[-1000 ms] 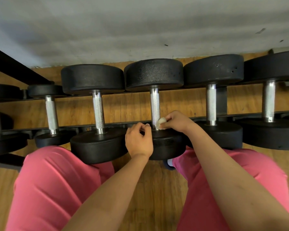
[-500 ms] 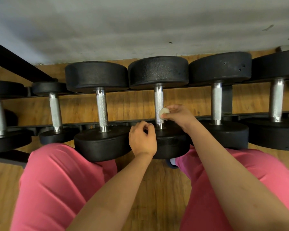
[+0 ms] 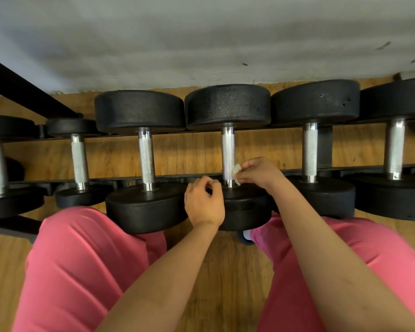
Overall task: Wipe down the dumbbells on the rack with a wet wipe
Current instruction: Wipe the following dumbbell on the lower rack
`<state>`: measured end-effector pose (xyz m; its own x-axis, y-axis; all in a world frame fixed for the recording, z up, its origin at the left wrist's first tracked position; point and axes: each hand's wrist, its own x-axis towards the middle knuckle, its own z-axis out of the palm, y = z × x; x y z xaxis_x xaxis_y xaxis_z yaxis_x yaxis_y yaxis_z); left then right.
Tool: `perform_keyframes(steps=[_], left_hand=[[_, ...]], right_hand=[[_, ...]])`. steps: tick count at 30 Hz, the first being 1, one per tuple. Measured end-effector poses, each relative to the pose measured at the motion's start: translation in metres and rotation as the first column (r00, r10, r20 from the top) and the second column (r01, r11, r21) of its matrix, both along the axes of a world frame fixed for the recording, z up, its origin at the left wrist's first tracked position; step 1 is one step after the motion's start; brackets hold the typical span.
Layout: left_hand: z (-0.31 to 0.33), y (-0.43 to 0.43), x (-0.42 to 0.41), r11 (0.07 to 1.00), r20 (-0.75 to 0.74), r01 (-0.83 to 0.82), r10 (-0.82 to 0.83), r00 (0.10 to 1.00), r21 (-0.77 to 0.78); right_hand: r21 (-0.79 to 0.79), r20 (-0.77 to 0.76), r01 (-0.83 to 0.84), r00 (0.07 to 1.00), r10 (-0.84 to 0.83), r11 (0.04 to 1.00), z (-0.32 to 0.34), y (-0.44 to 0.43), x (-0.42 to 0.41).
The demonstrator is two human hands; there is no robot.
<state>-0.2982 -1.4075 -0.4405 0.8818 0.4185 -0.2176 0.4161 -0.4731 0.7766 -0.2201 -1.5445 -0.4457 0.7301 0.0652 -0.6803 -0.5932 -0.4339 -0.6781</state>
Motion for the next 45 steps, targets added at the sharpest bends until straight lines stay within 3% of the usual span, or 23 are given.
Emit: perform_keyframes(steps=[13,20,29,33,38,42,45], left_hand=[[-0.002,0.000,0.000,1.000,0.000,0.000,0.000,1.000,0.013],[-0.003,0.000,0.001,1.000,-0.001,0.004,-0.004,1.000,0.017],[-0.003,0.000,0.000,1.000,-0.008,-0.004,0.005,1.000,0.015],[-0.004,0.000,0.000,1.000,-0.012,0.001,0.000,1.000,0.008],[-0.004,0.001,0.001,1.000,-0.015,0.000,0.000,1.000,-0.001],[-0.005,0.000,0.000,1.000,-0.011,-0.001,0.001,1.000,-0.004],[-0.005,0.000,0.001,1.000,-0.014,-0.003,0.003,1.000,-0.007]], right_hand=[[0.143,0.063,0.007,0.998,-0.016,0.990,-0.012,-0.003,0.004],[0.237,-0.019,-0.041,0.999,0.047,0.971,-0.011,-0.008,0.006],[0.154,0.081,0.007,0.997,-0.019,0.988,-0.015,-0.008,0.004],[0.107,0.080,-0.062,0.995,0.053,0.992,-0.018,-0.006,0.004],[0.189,0.128,0.125,0.980,-0.151,0.974,-0.018,-0.007,0.006],[0.196,0.115,0.073,0.989,-0.097,0.978,-0.017,0.000,0.008],[0.223,0.111,0.155,0.977,-0.183,0.962,-0.020,-0.002,0.013]])
